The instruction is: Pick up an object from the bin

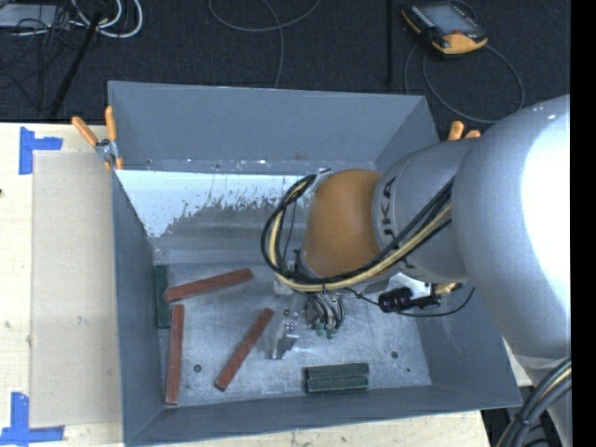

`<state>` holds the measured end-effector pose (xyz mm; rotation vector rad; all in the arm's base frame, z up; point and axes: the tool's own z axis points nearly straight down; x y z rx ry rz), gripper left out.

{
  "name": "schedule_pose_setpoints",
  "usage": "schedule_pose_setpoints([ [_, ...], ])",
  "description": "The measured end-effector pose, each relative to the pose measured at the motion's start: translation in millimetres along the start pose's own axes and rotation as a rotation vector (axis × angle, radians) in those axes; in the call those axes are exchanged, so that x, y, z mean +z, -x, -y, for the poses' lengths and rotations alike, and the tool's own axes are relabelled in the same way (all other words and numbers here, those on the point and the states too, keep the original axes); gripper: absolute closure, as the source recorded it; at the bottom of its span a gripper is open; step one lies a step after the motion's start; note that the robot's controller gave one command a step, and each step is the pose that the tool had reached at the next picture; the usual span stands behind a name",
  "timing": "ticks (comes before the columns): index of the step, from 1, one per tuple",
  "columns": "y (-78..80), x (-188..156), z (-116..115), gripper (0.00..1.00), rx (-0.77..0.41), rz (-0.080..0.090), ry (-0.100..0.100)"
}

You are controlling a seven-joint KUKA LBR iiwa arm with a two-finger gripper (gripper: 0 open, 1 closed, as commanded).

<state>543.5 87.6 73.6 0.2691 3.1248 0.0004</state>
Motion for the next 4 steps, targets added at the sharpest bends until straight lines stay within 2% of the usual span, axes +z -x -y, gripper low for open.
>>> schedule_pose_setpoints([
  [1,10.7,0,12,0.0,-0.233,-0.002,0.003],
  [2,15.5,-2,-69,1.0,-0.254,0.007,0.005],
  [3,13.5,0,-69,0.0,-0.255,0.001,0.003],
  [4,13.6,0,-69,0.0,-0.255,0.001,0.003],
])
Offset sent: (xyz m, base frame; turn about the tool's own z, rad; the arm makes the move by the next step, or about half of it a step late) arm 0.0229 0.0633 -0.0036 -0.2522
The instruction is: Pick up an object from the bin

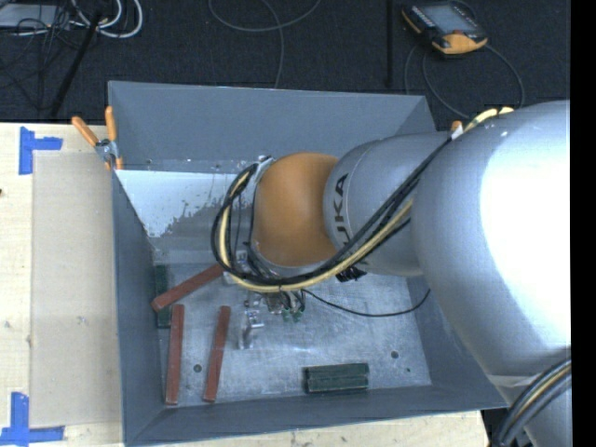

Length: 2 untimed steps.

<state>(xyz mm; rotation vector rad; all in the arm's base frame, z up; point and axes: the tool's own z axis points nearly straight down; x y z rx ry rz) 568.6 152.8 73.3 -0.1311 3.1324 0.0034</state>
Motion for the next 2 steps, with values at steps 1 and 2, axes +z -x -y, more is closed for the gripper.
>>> schedule_pose_setpoints([
  [1,-18.7,-1.5,-53.9,1.0,-0.49,0.007,-0.002],
  [2,-18.7,-1.5,-53.8,1.0,-0.489,0.007,-0.002],
])
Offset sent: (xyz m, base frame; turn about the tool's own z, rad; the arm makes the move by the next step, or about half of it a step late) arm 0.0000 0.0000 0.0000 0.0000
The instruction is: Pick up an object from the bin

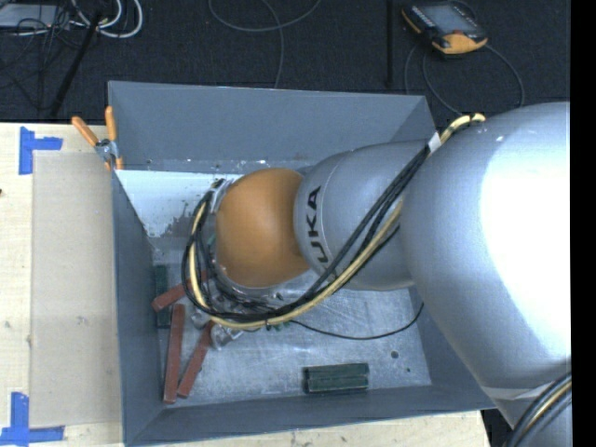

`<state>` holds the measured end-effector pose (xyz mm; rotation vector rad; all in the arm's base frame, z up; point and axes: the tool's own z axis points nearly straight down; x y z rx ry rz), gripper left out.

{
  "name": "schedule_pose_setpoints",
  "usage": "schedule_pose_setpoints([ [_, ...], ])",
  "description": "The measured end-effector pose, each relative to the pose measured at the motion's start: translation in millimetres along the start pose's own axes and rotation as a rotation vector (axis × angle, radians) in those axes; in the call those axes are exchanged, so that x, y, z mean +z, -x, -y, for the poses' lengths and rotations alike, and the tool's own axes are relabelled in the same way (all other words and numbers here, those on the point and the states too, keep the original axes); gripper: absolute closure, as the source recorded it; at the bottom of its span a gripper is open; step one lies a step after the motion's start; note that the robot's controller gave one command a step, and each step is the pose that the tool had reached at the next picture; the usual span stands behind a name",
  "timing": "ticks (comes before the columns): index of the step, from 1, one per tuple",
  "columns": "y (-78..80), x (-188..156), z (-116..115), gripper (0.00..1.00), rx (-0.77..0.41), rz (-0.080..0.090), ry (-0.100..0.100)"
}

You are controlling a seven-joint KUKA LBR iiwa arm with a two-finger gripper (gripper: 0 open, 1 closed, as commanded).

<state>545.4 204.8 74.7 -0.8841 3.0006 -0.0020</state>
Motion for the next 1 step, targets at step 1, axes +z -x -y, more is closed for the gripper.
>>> schedule_pose_setpoints([
  [1,-7.1,-153.4,-25.4,1.0,-0.081,-0.008,0.005],
])
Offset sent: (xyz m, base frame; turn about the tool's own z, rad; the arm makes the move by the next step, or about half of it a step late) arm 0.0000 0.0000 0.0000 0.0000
